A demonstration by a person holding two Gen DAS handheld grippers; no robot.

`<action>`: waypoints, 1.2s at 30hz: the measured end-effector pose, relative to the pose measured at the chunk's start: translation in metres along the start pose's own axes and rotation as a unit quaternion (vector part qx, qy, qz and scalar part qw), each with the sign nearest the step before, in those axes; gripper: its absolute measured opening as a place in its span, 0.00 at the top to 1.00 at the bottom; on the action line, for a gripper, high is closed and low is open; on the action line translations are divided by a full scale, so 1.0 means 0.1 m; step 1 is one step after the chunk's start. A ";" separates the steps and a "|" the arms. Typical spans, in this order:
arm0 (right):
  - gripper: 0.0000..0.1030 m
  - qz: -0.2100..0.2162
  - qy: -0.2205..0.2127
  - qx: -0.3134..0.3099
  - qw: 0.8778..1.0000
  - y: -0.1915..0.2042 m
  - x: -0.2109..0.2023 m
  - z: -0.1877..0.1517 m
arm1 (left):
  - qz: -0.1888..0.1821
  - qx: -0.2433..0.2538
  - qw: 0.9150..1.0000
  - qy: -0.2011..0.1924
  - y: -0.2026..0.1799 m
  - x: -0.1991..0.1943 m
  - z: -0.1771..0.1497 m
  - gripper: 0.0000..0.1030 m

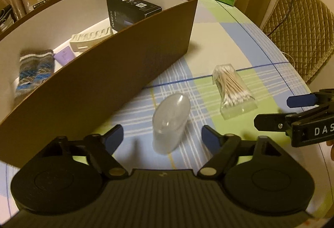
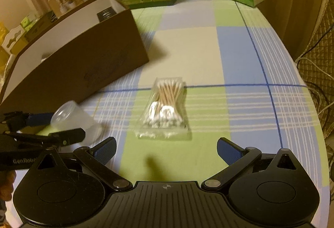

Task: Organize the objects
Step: 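Grasp the clear plastic cup with the left gripper while the right grasps the cotton swab bag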

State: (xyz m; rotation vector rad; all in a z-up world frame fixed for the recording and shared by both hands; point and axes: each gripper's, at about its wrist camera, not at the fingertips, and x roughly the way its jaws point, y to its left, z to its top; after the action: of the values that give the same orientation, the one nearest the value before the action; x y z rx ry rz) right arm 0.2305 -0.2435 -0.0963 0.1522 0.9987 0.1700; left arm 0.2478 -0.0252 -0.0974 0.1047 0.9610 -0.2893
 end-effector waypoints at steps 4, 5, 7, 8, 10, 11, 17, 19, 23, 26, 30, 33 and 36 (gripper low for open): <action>0.07 -0.003 -0.011 -0.006 1.000 0.00 0.11 0.06 | -0.007 0.001 1.000 -0.008 -0.02 0.11 -0.01 0.35; 0.09 -0.003 -0.013 -0.008 1.000 0.01 0.14 0.07 | -0.009 -0.002 1.000 -0.009 -0.02 0.13 -0.02 0.37; 0.14 -0.003 -0.014 -0.011 1.000 0.03 0.20 0.10 | -0.010 -0.009 1.000 -0.012 0.00 0.15 -0.04 0.41; 0.16 -0.004 -0.016 -0.013 1.000 0.04 0.23 0.11 | -0.012 -0.014 1.000 -0.016 0.02 0.16 -0.05 0.47; 0.20 -0.003 -0.017 -0.017 1.000 0.06 0.29 0.14 | -0.016 -0.021 0.999 -0.019 0.05 0.16 -0.06 0.59; 0.22 -0.005 -0.017 -0.020 1.000 0.07 0.32 0.15 | -0.020 -0.023 0.999 -0.019 0.06 0.16 -0.06 0.62; 0.31 -0.012 -0.013 -0.028 0.999 0.10 0.49 0.20 | -0.012 -0.044 0.999 -0.025 0.18 0.12 -0.06 0.74; 0.37 -0.019 -0.007 -0.029 0.999 0.10 0.55 0.21 | -0.005 -0.046 0.999 -0.022 0.21 0.11 -0.06 0.74; 0.47 -0.029 -0.013 -0.055 0.998 0.14 0.60 0.20 | 0.002 -0.052 0.998 -0.018 0.27 0.07 -0.08 0.74; 0.55 -0.026 -0.008 -0.074 0.997 0.17 0.59 0.18 | 0.004 -0.057 0.998 -0.011 0.29 0.04 -0.10 0.74; 0.61 -0.014 0.001 -0.092 0.996 0.20 0.53 0.10 | -0.001 -0.063 0.998 0.009 0.31 -0.01 -0.13 0.74; 0.62 -0.005 0.008 -0.103 0.995 0.25 0.48 0.00 | -0.010 -0.074 0.997 0.018 0.32 -0.07 -0.17 0.74; 0.62 0.007 0.015 -0.114 0.993 0.31 0.41 -0.10 | -0.014 -0.082 0.996 0.024 0.32 -0.13 -0.23 0.74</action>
State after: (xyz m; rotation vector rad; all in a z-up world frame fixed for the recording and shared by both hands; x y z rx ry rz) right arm 0.2414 -0.2042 -0.1295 -0.0527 1.0010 0.2975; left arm 0.2322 0.0132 -0.1012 -0.0527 1.0308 -0.2329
